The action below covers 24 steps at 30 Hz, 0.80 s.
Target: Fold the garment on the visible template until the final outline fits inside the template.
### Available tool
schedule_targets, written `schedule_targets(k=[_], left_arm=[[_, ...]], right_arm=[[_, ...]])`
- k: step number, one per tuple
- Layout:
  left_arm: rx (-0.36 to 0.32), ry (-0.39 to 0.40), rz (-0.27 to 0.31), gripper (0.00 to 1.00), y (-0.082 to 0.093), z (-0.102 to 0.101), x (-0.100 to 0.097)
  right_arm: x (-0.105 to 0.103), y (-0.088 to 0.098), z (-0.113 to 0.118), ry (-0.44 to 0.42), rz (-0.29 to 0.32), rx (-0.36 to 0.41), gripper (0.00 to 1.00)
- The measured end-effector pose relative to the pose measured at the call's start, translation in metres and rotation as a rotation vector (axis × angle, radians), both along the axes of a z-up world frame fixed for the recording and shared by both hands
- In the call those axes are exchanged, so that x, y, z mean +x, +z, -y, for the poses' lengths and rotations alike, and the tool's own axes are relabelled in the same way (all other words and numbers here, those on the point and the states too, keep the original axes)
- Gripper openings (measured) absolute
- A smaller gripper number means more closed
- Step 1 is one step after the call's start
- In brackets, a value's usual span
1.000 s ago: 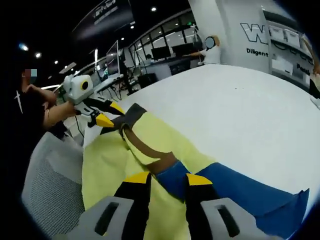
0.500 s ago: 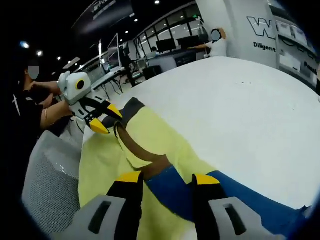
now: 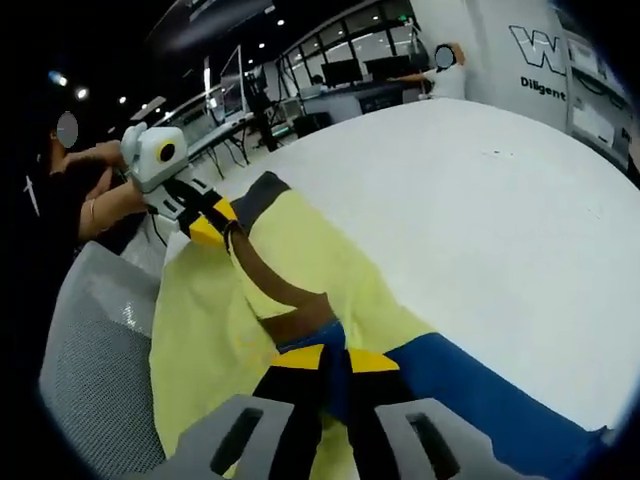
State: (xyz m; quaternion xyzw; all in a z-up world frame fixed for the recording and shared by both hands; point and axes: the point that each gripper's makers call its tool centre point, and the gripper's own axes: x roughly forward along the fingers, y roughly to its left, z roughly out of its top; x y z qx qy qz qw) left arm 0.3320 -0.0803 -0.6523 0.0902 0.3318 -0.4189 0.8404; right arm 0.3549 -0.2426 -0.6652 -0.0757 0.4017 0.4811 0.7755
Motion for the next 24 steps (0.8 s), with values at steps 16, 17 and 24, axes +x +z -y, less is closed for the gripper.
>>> schedule_targets(k=[16, 17, 24], left_arm=[[-0.012, 0.027, 0.029, 0.00, 0.006, -0.005, 0.000], [-0.015, 0.029, 0.033, 0.00, 0.008, -0.005, 0.000], [-0.031, 0.039, 0.068, 0.00, 0.021, -0.005, 0.003]], right_arm=[[-0.007, 0.015, 0.004, 0.058, 0.100, -0.020, 0.00], [-0.008, 0.017, 0.005, 0.061, 0.110, -0.023, 0.00], [-0.004, 0.040, 0.010, 0.046, 0.181, -0.004, 0.00]])
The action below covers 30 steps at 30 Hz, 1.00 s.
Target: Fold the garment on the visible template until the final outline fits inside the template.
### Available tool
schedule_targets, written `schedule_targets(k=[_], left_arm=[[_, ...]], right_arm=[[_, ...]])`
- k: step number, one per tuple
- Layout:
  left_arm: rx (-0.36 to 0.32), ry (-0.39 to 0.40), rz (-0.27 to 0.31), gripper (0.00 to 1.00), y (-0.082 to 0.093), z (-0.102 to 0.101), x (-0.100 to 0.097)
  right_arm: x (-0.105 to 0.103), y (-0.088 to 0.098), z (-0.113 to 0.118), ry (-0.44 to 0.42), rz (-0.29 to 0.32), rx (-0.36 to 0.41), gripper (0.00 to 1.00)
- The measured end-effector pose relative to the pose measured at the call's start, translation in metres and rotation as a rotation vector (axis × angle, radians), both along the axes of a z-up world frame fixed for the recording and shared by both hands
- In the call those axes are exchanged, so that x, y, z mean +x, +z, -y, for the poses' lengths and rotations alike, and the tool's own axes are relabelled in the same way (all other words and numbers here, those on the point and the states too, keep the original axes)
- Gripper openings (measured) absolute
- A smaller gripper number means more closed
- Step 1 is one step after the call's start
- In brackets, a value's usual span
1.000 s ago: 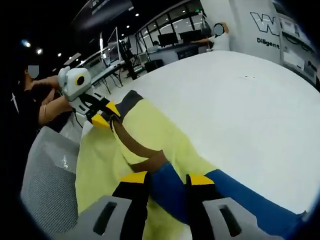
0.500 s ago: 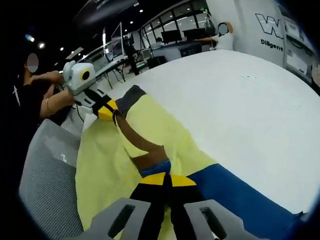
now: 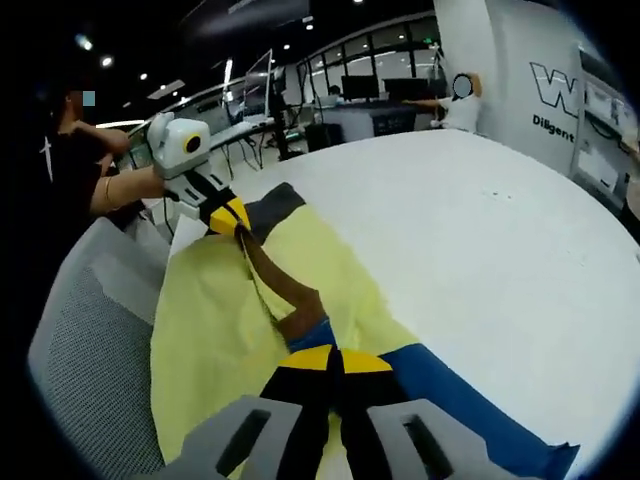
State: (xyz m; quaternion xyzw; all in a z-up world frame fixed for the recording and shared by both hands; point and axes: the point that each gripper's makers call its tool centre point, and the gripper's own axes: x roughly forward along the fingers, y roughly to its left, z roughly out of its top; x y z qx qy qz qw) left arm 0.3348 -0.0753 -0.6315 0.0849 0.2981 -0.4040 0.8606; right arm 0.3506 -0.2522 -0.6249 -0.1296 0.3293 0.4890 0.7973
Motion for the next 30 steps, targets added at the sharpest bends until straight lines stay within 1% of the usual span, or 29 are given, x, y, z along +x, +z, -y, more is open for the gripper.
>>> schedule_targets(k=[4, 7, 9, 11, 13, 17, 20, 21, 26, 30], left_arm=[[0.003, -0.003, 0.037, 0.00, 0.013, 0.002, 0.005], [0.003, 0.005, 0.077, 0.00, 0.027, 0.003, 0.016], [0.003, 0.015, 0.100, 0.00, 0.035, 0.003, 0.023], [0.003, 0.025, 0.114, 0.00, 0.041, 0.002, 0.029], [0.001, 0.036, 0.134, 0.00, 0.048, 0.002, 0.038], [0.003, 0.063, 0.154, 0.00, 0.057, 0.002, 0.054], [0.005, 0.066, 0.179, 0.00, 0.066, 0.003, 0.068], [0.007, 0.068, 0.185, 0.00, 0.068, 0.003, 0.071], [0.028, 0.080, 0.220, 0.00, 0.078, 0.005, 0.092], [0.038, 0.080, 0.239, 0.00, 0.084, 0.010, 0.107]], right_arm=[[0.008, 0.016, 0.003, -0.032, 0.049, 0.023, 0.00], [0.011, 0.025, 0.003, -0.039, 0.075, 0.028, 0.00], [0.017, 0.032, 0.004, -0.048, 0.112, 0.030, 0.00], [0.021, 0.038, 0.004, -0.058, 0.130, 0.037, 0.00], [0.026, 0.045, 0.004, -0.060, 0.160, 0.039, 0.00], [0.036, 0.057, 0.004, -0.065, 0.218, 0.030, 0.00], [0.043, 0.065, 0.004, -0.065, 0.262, 0.019, 0.00], [0.046, 0.069, 0.005, -0.063, 0.286, 0.006, 0.00], [0.061, 0.078, 0.007, -0.070, 0.346, -0.028, 0.00], [0.074, 0.081, 0.009, -0.073, 0.375, -0.051, 0.00]])
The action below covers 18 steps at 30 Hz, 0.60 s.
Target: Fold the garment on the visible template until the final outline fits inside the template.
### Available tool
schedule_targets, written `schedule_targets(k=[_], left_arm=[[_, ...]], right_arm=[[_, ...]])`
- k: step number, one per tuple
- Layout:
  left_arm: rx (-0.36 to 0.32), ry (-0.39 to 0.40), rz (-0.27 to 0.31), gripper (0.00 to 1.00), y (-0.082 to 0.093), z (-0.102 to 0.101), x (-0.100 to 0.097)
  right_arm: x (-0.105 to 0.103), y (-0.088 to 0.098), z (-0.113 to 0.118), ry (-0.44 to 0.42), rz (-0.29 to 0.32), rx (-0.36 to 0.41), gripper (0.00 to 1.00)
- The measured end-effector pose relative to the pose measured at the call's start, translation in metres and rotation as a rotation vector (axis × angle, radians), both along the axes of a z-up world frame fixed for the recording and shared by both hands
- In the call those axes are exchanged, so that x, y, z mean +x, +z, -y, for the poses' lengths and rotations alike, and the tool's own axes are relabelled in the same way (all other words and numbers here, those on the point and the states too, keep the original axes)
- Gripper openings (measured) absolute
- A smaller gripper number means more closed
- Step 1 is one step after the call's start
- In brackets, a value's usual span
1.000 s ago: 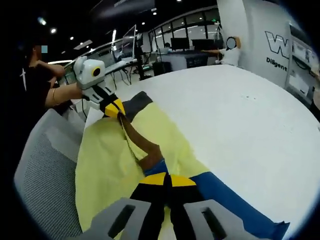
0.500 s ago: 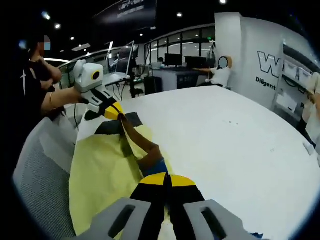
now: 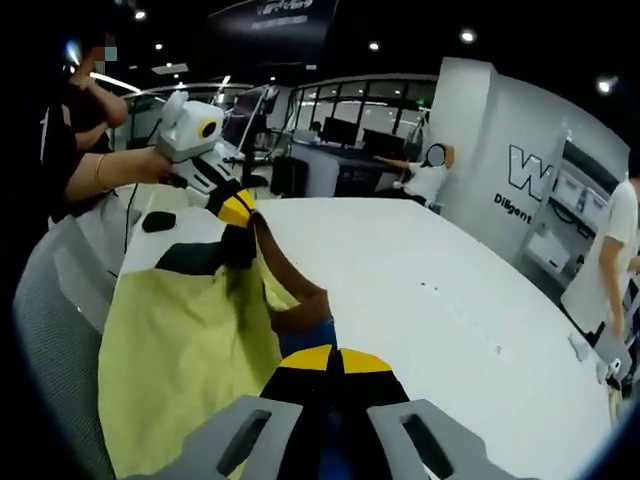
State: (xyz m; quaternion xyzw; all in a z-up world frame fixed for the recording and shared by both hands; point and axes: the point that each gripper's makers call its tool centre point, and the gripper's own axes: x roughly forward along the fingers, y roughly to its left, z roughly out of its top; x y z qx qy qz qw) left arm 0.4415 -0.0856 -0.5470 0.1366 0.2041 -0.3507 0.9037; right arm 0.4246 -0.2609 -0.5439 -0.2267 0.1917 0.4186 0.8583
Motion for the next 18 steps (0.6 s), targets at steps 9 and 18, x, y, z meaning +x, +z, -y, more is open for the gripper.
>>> schedule_targets(k=[9, 18], left_arm=[[0.000, 0.011, 0.006, 0.00, 0.004, 0.001, 0.034], [0.005, 0.039, -0.039, 0.00, -0.009, -0.003, 0.074]], right_arm=[[0.038, 0.008, 0.003, -0.062, 0.029, 0.006, 0.00], [0.078, 0.003, 0.000, -0.135, 0.048, -0.014, 0.00]])
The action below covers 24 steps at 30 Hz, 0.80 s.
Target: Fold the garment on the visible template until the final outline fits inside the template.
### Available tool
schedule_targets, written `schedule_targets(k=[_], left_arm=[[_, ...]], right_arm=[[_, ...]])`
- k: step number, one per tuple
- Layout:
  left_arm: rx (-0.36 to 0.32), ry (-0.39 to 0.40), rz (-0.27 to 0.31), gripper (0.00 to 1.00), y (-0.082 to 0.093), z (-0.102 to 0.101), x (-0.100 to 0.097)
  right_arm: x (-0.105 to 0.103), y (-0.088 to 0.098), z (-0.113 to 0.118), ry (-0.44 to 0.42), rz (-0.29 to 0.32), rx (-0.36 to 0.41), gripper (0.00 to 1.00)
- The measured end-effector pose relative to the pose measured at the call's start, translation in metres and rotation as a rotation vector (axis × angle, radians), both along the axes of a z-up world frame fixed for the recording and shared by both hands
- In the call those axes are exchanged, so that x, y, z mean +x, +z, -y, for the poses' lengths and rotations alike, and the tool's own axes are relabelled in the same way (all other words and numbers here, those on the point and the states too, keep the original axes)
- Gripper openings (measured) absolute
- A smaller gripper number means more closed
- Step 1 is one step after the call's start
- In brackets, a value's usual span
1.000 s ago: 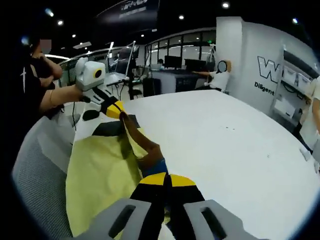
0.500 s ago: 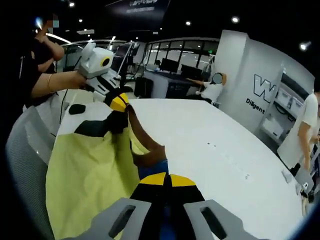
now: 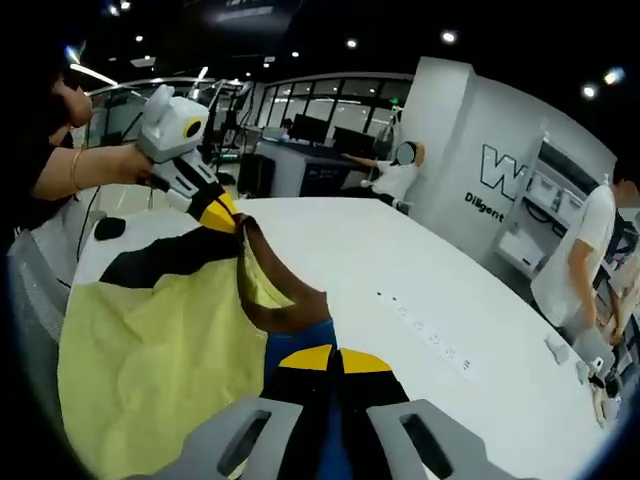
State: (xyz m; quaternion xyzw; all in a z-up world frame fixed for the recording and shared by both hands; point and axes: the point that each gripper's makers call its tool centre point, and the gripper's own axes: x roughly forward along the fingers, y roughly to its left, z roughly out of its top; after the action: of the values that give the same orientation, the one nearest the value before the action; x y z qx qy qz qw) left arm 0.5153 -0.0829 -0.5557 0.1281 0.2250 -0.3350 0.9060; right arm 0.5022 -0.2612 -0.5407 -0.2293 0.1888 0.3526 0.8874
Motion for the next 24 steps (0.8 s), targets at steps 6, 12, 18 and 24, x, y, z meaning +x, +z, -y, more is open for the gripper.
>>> schedule_targets(k=[6, 12, 18, 24], left_arm=[[0.044, 0.036, -0.030, 0.00, -0.013, -0.004, 0.027], [0.049, 0.074, -0.084, 0.00, -0.033, -0.008, 0.050], [0.073, 0.101, -0.133, 0.00, -0.060, -0.011, 0.071], [0.092, 0.117, -0.173, 0.00, -0.082, -0.011, 0.086]], right_arm=[[0.023, -0.014, -0.008, -0.033, -0.005, -0.046, 0.00], [0.050, -0.030, -0.010, -0.085, -0.044, -0.049, 0.00], [0.078, -0.057, -0.008, -0.140, -0.102, -0.043, 0.00], [0.091, -0.079, -0.008, -0.179, -0.141, -0.072, 0.00]])
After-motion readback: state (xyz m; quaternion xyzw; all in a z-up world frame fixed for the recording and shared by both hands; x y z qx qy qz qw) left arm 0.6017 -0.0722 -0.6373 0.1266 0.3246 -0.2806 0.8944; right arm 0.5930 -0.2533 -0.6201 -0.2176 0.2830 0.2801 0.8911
